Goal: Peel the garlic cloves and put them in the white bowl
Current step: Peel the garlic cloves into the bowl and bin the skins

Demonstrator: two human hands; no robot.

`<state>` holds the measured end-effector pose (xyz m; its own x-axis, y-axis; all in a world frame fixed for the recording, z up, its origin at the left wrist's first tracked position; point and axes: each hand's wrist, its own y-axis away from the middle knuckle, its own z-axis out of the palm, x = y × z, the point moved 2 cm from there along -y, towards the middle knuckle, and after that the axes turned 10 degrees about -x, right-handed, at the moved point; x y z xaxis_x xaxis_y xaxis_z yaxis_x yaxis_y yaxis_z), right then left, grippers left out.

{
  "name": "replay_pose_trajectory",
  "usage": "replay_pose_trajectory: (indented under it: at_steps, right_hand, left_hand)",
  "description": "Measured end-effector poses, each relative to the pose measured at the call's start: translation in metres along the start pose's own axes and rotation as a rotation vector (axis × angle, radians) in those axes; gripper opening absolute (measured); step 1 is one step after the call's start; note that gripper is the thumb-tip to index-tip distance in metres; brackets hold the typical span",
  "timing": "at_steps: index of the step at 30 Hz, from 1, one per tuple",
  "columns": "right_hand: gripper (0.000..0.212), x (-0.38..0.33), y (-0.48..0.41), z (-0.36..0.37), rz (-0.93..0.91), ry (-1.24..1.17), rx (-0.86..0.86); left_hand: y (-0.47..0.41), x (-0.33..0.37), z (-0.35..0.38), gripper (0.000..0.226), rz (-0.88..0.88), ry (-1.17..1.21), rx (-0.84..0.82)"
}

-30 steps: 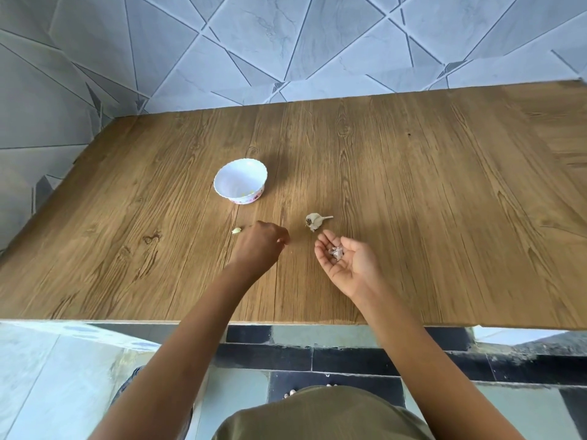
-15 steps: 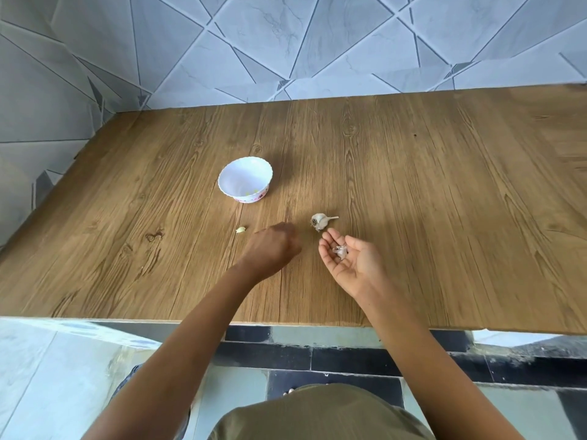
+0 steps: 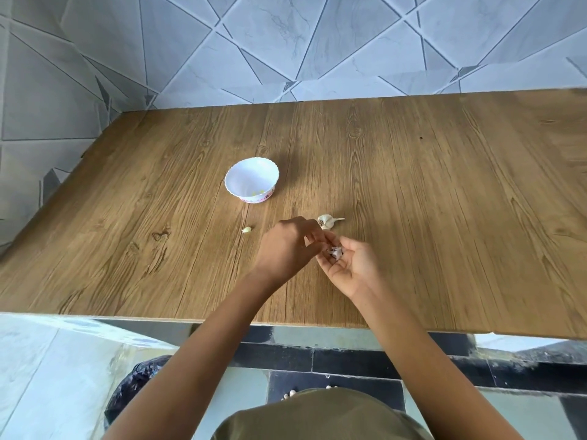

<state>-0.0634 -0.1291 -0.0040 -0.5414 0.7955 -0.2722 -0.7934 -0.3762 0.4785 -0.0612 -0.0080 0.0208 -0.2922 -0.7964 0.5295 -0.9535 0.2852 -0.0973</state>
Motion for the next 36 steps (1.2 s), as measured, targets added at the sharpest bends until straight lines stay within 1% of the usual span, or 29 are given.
replay_pose_trajectory:
  at_steps: [2, 4, 6, 8, 11, 16, 19, 23, 28, 36]
  right_hand:
    - [0.026, 0.001, 0.001, 0.002, 0.002, -0.002, -0.004]
    - [0.027, 0.002, 0.001, 0.003, 0.001, 0.007, -0.007]
    - [0.029, 0.005, -0.001, 0.005, 0.0, 0.035, -0.001]
    - [0.029, 0.008, -0.002, 0.006, 0.006, 0.059, -0.001]
    - [0.032, 0.017, -0.007, 0.011, 0.03, 0.089, -0.006]
    - [0.032, 0.041, -0.014, 0.027, 0.067, 0.142, -0.002]
    - [0.032, 0.056, -0.016, 0.036, 0.087, 0.164, -0.012]
    - [0.032, 0.076, -0.02, 0.045, 0.127, 0.204, -0.019]
    - [0.033, 0.091, -0.026, 0.058, 0.209, 0.277, -0.032]
    - [0.033, 0.126, -0.031, 0.075, 0.481, 0.487, -0.134]
  left_hand:
    - [0.002, -0.004, -0.003, 0.02, -0.028, 0.084, 0.023]
    - [0.006, -0.01, -0.01, 0.027, -0.076, 0.21, 0.096]
    - [0.012, -0.021, -0.019, 0.029, -0.183, 0.326, 0.175]
    - [0.022, -0.033, -0.025, 0.03, -0.304, 0.438, 0.215]
    - [0.04, -0.052, -0.033, 0.026, -0.384, 0.521, 0.278]
    - [0.067, -0.069, -0.043, 0.026, -0.461, 0.551, 0.34]
    - [0.081, -0.08, -0.05, 0.021, -0.484, 0.51, 0.342]
    - [0.102, -0.091, -0.058, 0.023, -0.476, 0.443, 0.368]
    - [0.122, -0.096, -0.058, 0.024, -0.517, 0.392, 0.413]
    - [0.169, -0.092, -0.056, 0.021, -0.739, 0.451, 0.645]
